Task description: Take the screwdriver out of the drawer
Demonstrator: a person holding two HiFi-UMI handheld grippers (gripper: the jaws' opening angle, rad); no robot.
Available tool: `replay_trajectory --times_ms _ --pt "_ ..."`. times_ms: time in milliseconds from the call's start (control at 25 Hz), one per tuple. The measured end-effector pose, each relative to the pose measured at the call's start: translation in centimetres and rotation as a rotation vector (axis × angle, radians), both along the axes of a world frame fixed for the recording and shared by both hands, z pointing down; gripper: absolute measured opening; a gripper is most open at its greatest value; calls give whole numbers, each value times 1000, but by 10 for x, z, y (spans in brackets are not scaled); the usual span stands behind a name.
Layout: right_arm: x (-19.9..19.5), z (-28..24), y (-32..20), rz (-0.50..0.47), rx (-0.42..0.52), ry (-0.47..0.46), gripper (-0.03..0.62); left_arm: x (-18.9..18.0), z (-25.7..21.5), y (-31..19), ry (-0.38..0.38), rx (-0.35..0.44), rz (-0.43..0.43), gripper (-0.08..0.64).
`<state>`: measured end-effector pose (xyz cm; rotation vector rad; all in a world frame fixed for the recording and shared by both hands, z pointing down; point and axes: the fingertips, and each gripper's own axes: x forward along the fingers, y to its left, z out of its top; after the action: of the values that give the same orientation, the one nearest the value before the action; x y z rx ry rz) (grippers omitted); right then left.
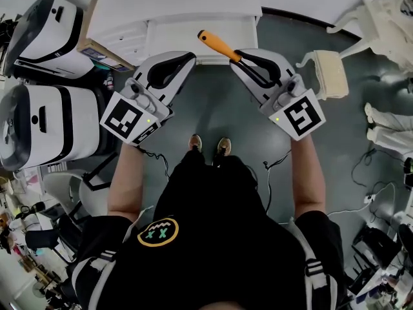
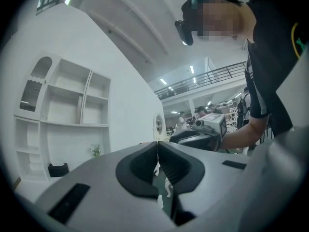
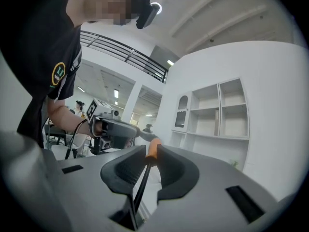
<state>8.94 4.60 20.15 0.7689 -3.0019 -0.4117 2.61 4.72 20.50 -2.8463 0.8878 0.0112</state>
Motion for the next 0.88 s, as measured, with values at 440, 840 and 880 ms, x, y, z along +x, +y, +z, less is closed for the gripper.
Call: replay_trajectory --times_ms 440,840,880 --pt "-19 14 16 77 -55 -30 97 -35 7 9 23 -27 30 20" --pt "-32 14 13 84 -32 -7 95 -48 8 12 29 -32 32 20" --pt "-33 13 13 83 -31 -7 95 -49 7 12 30 -31 31 20"
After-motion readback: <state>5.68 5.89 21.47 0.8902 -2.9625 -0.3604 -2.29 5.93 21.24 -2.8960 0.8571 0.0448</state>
